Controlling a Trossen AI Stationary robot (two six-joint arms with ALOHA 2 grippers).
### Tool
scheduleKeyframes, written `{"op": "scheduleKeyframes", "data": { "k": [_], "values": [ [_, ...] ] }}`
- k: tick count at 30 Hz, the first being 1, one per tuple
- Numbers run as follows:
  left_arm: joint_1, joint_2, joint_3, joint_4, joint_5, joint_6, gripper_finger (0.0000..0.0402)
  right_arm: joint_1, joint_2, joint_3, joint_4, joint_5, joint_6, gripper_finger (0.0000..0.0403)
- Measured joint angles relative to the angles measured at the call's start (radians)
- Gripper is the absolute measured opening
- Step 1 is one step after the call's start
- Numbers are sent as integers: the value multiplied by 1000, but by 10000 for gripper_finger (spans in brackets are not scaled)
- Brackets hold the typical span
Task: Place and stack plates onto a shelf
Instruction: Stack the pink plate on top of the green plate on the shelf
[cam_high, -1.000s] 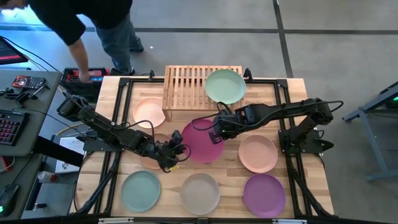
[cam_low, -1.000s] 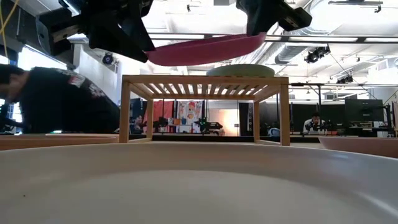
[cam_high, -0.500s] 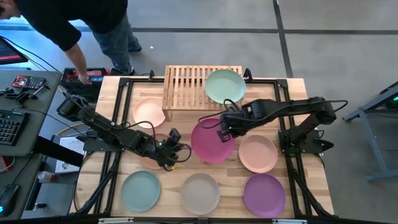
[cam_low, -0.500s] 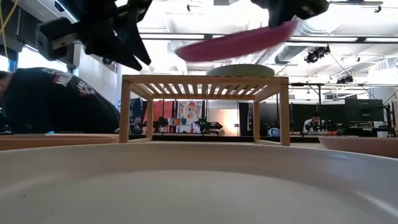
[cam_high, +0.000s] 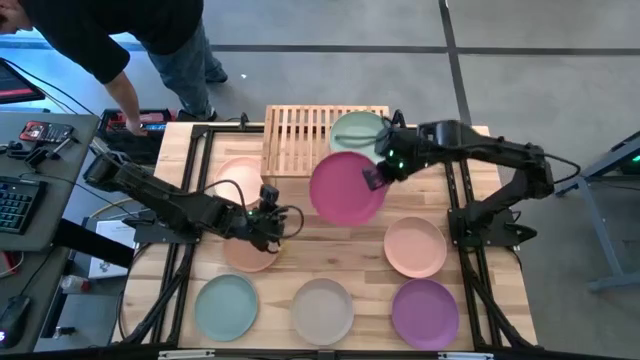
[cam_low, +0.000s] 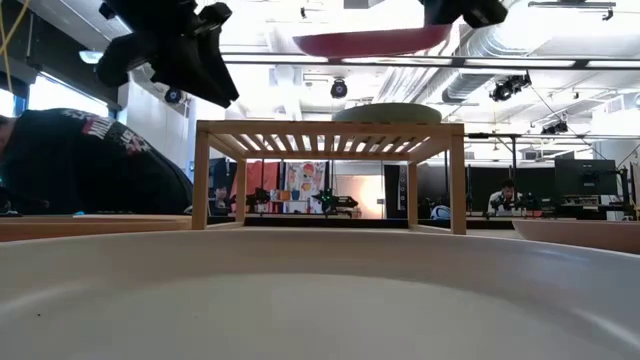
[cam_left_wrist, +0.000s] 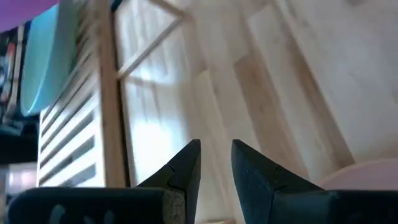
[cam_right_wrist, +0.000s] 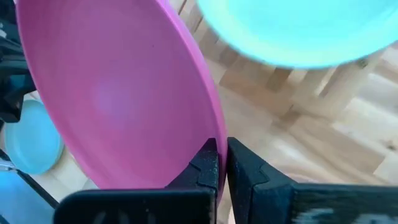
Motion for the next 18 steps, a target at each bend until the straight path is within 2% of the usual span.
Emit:
{"op": "scheduleKeyframes", "data": {
  "k": [6, 18],
  "values": [
    [62, -41, 0, -33, -1, -68, 81, -162, -19, 0, 6, -109, -130, 0],
    [129, -64, 0, -33, -1, -75, 81, -501, -17, 0, 61, -333, -339, 0]
  ]
}}
